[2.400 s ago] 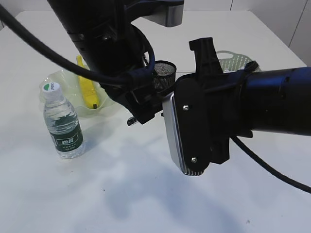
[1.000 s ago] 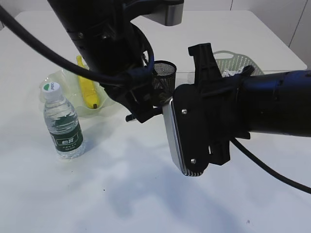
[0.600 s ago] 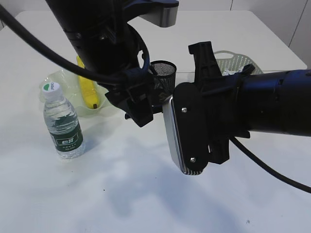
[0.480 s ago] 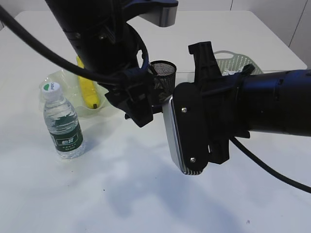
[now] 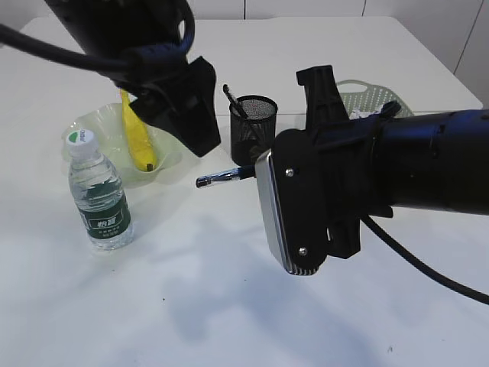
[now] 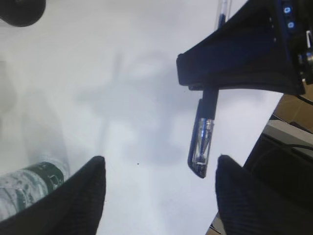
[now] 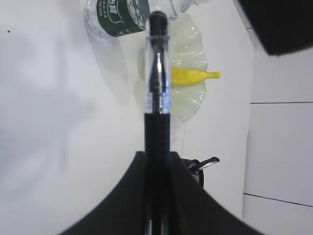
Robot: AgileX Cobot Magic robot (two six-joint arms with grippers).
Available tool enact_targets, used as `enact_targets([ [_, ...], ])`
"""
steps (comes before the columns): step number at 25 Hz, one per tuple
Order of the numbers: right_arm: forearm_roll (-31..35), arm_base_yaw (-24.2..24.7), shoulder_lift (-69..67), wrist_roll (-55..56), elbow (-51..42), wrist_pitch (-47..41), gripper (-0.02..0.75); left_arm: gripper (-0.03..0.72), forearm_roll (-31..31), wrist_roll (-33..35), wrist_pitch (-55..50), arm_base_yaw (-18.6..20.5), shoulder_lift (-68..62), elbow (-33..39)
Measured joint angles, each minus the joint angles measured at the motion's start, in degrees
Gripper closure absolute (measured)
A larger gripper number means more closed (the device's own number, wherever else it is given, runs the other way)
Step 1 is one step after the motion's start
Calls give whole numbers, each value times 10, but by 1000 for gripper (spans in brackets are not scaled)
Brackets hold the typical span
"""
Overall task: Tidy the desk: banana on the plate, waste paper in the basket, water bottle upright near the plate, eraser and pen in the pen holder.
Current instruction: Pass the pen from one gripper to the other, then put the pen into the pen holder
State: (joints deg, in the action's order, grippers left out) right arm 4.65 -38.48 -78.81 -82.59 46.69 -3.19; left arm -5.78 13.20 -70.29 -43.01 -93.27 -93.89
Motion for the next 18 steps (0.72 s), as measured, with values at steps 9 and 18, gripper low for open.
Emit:
enact_targets([
  [9,0,0,0,2,0,0,684,196,51,-57,12,0,39,0],
  [18,24,0,0,12,0,8,684,196,104,-109,17,14,66,0],
])
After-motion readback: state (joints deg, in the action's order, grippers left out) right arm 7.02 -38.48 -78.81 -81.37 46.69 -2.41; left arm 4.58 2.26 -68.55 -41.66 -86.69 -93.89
